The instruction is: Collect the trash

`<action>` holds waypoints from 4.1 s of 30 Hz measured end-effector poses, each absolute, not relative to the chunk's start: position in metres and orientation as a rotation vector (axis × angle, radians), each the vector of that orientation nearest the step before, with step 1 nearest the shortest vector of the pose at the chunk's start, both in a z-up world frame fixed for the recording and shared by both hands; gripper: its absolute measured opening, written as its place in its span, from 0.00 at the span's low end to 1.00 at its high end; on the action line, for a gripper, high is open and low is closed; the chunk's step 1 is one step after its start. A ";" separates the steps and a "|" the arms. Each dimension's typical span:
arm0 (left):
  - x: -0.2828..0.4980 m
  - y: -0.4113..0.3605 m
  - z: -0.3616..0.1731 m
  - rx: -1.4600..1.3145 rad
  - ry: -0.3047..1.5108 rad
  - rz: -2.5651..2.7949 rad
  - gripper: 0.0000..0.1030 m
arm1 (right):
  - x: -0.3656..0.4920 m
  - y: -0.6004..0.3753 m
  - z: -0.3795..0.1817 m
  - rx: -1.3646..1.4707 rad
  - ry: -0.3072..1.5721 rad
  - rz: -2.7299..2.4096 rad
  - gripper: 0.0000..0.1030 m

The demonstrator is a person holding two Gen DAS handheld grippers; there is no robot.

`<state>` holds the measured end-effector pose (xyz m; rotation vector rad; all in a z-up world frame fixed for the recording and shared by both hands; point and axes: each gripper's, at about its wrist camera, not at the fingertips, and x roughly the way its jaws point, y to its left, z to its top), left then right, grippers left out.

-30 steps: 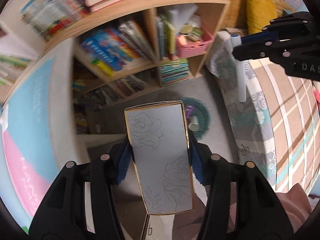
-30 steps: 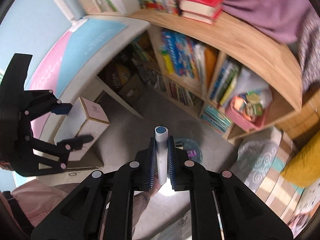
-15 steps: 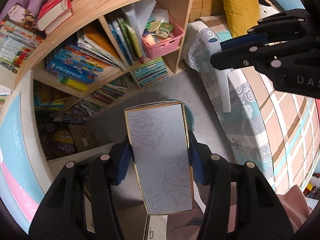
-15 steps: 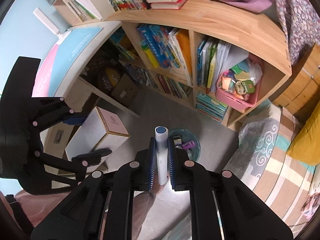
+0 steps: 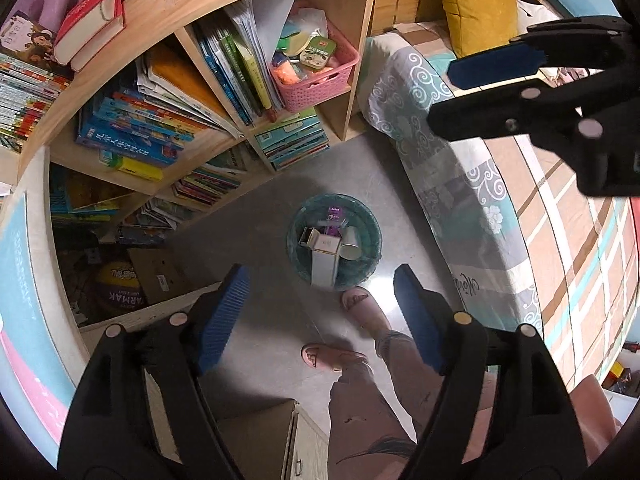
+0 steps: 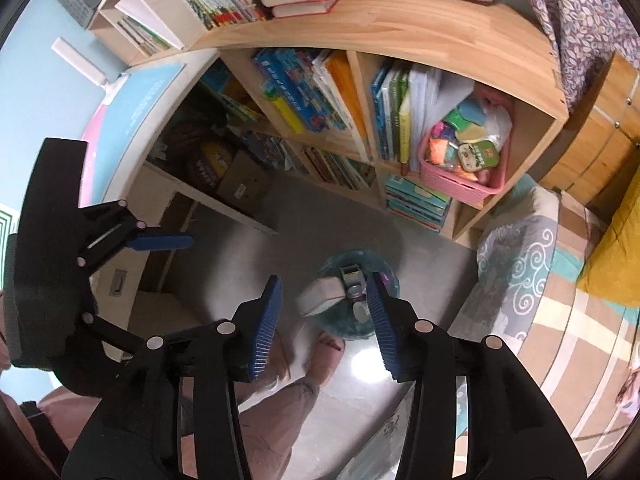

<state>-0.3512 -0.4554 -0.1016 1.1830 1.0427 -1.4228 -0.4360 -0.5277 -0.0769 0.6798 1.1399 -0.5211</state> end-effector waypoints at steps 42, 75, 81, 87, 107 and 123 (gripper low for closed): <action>-0.318 -0.406 -0.062 1.029 0.996 -1.318 0.82 | -0.414 -0.481 -0.047 0.553 1.153 -0.410 0.55; -0.148 -0.222 -0.036 0.567 1.097 -0.775 0.94 | -0.195 -0.376 -0.026 0.199 1.165 0.026 0.87; -0.126 -0.179 -0.040 0.480 1.126 -0.661 0.94 | -0.154 -0.338 -0.027 0.149 1.171 0.117 0.87; -0.103 -0.125 -0.045 0.376 1.156 -0.541 0.94 | -0.114 -0.294 -0.030 0.104 1.178 0.204 0.87; -0.052 0.026 -0.046 0.081 1.160 -0.158 0.94 | -0.012 -0.160 -0.040 0.029 1.131 0.336 0.87; -0.040 0.031 -0.044 -0.037 1.179 0.050 0.94 | 0.048 -0.136 -0.047 -0.095 1.154 0.474 0.87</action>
